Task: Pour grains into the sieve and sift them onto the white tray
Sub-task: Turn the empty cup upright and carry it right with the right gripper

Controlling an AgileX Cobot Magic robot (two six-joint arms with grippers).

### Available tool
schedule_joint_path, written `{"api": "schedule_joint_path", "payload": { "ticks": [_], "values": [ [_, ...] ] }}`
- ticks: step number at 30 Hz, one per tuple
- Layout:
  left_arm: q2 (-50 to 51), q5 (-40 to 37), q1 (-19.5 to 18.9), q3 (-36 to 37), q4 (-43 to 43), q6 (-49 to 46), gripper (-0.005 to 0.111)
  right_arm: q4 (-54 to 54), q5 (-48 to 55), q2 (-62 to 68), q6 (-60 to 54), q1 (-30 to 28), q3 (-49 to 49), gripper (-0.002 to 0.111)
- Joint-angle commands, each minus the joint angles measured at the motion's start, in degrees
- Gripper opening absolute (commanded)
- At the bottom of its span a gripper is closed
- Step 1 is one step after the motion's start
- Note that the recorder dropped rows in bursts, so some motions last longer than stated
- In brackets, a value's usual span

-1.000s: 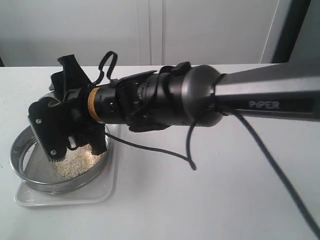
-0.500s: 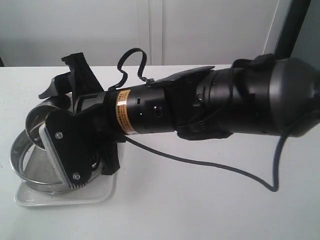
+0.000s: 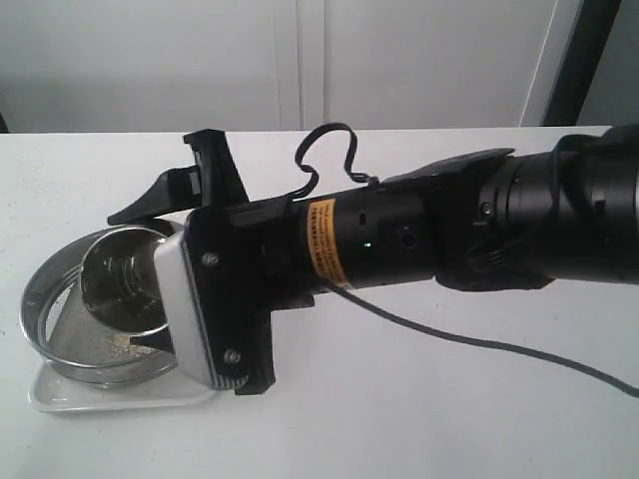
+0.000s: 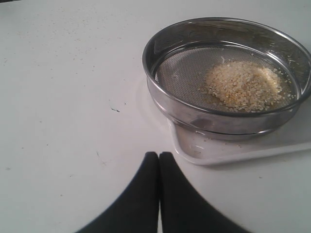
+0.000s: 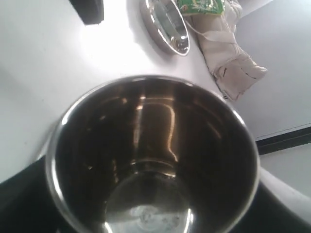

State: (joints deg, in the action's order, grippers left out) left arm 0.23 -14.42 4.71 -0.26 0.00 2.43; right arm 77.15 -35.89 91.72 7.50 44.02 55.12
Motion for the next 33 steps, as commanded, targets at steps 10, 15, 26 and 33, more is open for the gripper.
{"api": "schedule_joint_path", "payload": {
  "ticks": [10, 15, 26, 33],
  "values": [
    [-0.23, -0.06, -0.12, 0.26, 0.00, 0.27, 0.000, -0.37, -5.59, -0.76, 39.38, -11.02, -1.41, 0.000],
    [-0.23, -0.06, -0.12, 0.26, 0.00, 0.27, 0.000, -0.42, 3.25, -0.96, 54.07, -12.75, -1.41, 0.000],
    [-0.23, -0.06, -0.12, 0.26, 0.00, 0.27, 0.000, -3.12, 22.09, -0.96, 55.71, -16.42, -1.41, 0.000],
    [-0.23, -0.06, -0.12, 0.26, 0.00, 0.27, 0.000, -12.22, 22.50, -0.96, 52.57, -21.98, -1.41, 0.000]
  ]
}}
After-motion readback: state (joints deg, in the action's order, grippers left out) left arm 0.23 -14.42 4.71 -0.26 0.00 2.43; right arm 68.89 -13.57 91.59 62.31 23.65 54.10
